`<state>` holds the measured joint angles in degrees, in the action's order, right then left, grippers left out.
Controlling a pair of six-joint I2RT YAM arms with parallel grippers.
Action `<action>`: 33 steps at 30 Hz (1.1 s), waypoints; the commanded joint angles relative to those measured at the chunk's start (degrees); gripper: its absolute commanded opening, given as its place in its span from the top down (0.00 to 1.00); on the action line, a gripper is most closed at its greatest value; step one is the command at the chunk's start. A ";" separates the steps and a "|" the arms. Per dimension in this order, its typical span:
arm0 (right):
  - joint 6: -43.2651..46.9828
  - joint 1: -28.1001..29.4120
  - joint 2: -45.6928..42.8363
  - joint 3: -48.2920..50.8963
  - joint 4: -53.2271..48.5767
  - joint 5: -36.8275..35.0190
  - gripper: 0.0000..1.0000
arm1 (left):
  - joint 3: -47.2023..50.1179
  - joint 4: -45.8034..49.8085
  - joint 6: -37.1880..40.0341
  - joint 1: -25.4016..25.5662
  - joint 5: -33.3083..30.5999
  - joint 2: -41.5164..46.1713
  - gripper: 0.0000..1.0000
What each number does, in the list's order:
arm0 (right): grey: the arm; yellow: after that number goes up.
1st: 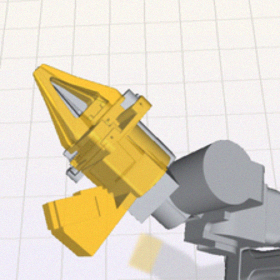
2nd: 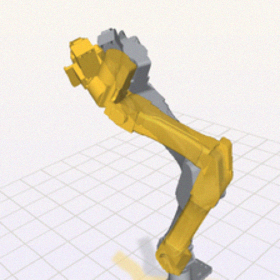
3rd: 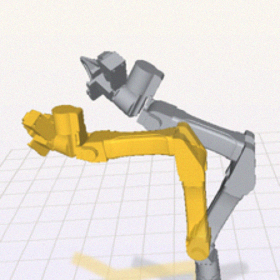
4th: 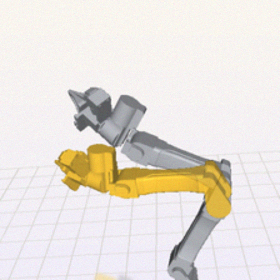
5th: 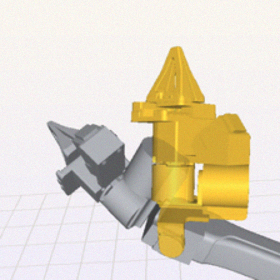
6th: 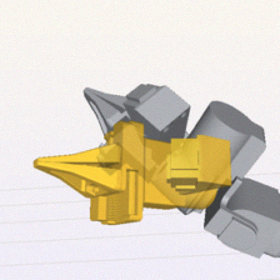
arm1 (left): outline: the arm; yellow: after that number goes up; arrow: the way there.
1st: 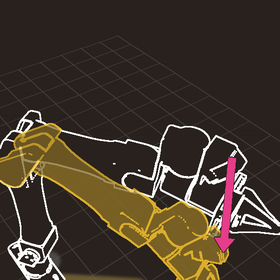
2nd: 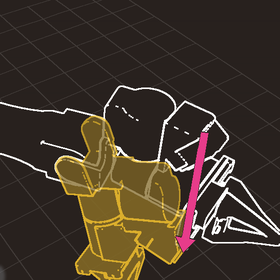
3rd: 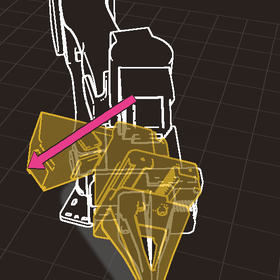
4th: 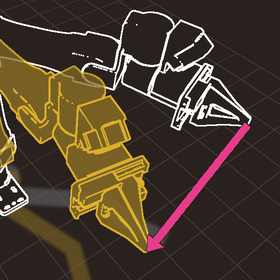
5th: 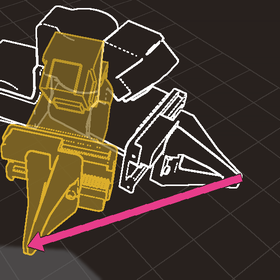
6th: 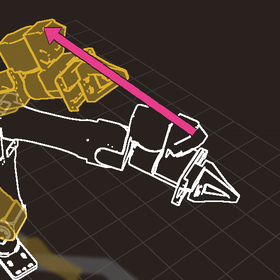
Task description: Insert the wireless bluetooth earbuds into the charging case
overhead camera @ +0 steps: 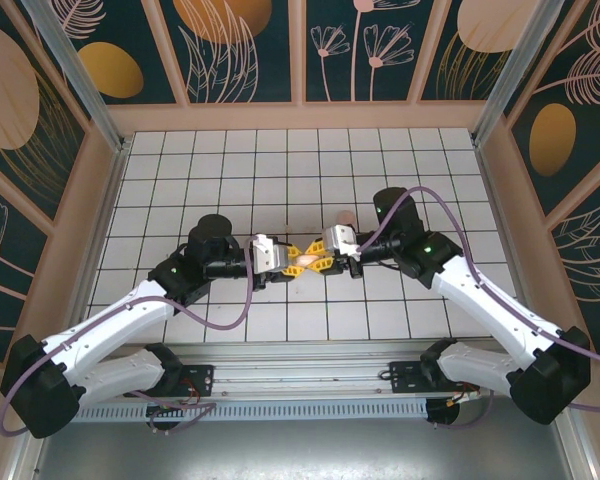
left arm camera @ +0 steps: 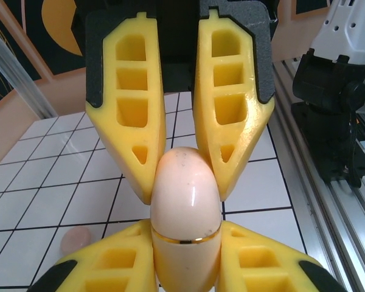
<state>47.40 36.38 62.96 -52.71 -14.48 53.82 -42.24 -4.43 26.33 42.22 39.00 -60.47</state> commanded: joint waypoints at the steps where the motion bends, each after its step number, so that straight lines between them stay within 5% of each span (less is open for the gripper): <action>1: -2.33 0.01 -1.70 1.50 4.87 -4.22 0.77 | -1.37 0.56 1.51 0.23 2.82 0.77 0.79; 21: -11.13 -4.69 -3.56 4.80 16.21 -3.24 0.67 | -0.56 0.41 1.84 0.20 3.62 0.88 0.81; 33: -15.75 -6.47 -6.53 5.77 17.10 1.58 0.61 | 3.86 -9.70 -6.71 -1.62 -0.33 2.20 0.86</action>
<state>34.28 31.44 58.28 -47.81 0.23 52.97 -39.68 -8.27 23.64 41.74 38.44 -59.29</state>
